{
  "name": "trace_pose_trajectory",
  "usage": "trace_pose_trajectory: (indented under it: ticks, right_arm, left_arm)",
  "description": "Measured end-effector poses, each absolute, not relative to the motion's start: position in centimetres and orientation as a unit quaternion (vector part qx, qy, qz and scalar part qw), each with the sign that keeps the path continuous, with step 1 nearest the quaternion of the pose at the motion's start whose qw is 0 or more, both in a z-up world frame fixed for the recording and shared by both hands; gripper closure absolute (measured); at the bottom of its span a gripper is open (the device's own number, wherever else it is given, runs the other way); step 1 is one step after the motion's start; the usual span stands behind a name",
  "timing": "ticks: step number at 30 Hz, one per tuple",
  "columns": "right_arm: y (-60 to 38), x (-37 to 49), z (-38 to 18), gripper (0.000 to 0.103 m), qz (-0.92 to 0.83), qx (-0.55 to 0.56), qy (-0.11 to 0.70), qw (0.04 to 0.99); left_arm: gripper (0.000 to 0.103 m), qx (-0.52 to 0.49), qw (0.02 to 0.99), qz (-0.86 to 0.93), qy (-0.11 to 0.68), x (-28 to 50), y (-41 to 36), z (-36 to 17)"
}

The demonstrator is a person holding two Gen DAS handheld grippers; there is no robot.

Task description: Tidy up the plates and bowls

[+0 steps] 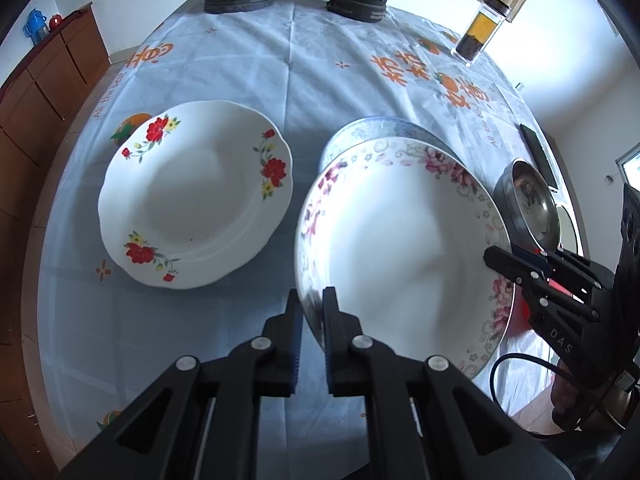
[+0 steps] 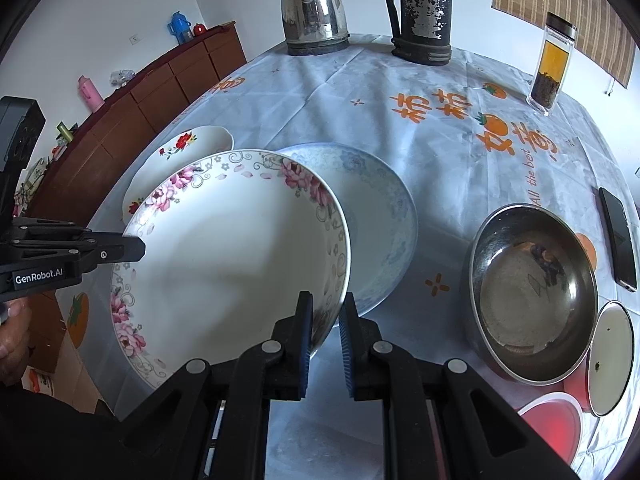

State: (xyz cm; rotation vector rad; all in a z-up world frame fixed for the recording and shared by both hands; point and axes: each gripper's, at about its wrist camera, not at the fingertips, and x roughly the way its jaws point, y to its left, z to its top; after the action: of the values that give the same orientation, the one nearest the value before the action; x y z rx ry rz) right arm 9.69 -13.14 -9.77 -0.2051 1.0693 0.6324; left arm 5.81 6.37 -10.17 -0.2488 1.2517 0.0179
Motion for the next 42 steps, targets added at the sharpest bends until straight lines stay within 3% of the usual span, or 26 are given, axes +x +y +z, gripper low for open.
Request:
trace_pose_trajectory:
  ticks: [42]
  right_arm:
    - [-14.1, 13.5, -10.6, 0.089, 0.249, -0.085, 0.516, 0.815]
  left_arm:
    - [0.096, -0.091, 0.804, -0.018, 0.588, 10.2, 4.8, -10.9]
